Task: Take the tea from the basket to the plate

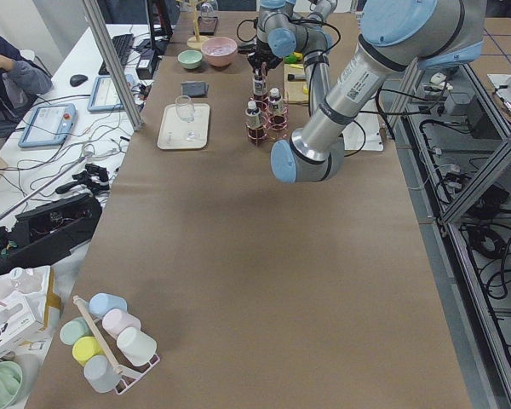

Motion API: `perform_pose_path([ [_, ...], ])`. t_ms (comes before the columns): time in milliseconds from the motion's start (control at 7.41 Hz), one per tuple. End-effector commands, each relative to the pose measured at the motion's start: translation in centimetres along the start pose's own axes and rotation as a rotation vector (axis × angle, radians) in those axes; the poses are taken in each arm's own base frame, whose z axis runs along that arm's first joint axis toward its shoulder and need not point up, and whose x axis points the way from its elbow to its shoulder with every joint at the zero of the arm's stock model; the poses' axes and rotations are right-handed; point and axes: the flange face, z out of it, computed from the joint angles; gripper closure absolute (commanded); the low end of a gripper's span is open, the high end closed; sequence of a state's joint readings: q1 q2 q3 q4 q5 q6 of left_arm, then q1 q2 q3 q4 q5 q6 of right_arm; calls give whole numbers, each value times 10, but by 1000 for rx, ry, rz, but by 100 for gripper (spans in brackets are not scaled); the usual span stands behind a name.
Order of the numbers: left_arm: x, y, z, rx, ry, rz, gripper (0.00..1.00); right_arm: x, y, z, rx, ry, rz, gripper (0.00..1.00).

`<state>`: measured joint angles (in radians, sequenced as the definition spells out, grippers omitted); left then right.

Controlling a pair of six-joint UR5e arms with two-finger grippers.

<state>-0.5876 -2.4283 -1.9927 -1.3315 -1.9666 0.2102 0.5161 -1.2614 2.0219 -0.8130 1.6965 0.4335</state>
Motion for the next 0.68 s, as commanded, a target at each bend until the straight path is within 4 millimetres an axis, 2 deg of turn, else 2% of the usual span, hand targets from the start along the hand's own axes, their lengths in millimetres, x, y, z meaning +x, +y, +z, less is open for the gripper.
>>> perform_pose_path([
  [0,-1,0,0,0,-1,-1,100,-13,-18,-26,-23,-14,-20,100],
  [540,-1,0,0,0,0,1,100,-10,-18,-22,-54,7,-77,100],
])
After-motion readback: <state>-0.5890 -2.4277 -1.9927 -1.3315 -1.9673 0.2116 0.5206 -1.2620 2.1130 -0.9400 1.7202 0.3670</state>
